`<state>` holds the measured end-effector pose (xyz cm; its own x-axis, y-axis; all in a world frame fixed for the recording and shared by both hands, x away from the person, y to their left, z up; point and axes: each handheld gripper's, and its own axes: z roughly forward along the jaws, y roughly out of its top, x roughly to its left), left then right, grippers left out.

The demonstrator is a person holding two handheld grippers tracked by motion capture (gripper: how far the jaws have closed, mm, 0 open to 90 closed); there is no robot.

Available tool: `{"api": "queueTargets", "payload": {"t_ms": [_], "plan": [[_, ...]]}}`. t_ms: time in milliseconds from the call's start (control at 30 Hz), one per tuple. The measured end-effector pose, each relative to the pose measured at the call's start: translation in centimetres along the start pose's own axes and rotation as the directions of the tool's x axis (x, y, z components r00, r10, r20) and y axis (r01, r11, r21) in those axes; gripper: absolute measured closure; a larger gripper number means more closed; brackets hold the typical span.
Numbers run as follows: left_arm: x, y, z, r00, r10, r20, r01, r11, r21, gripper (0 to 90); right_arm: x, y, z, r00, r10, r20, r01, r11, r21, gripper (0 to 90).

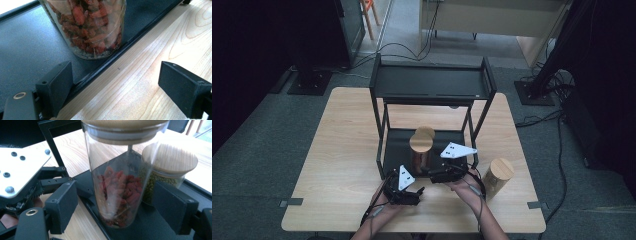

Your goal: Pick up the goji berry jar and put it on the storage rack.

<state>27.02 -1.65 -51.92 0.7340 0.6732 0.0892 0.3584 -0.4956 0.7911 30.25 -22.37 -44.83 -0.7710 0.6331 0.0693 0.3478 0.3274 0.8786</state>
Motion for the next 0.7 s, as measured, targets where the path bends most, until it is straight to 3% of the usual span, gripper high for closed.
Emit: {"api": "queueTargets", "payload": {"t_ms": [300,700], "plan": [[0.0,0.0,0.0,1.0000,0.000,0.000,0.000,1.0000,0.000,12.8,-0.2,-0.6,-0.8,0.9998,0.018,-0.006,-0.018,1.000,-0.008,20.7],[0.0,0.0,0.0,1.0000,0.003,-0.002,-0.003,1.0000,0.002,12.8,0.0,-0.7,-2.0,1.0000,-0.005,0.005,0.004,1.000,0.015,20.6]]}}
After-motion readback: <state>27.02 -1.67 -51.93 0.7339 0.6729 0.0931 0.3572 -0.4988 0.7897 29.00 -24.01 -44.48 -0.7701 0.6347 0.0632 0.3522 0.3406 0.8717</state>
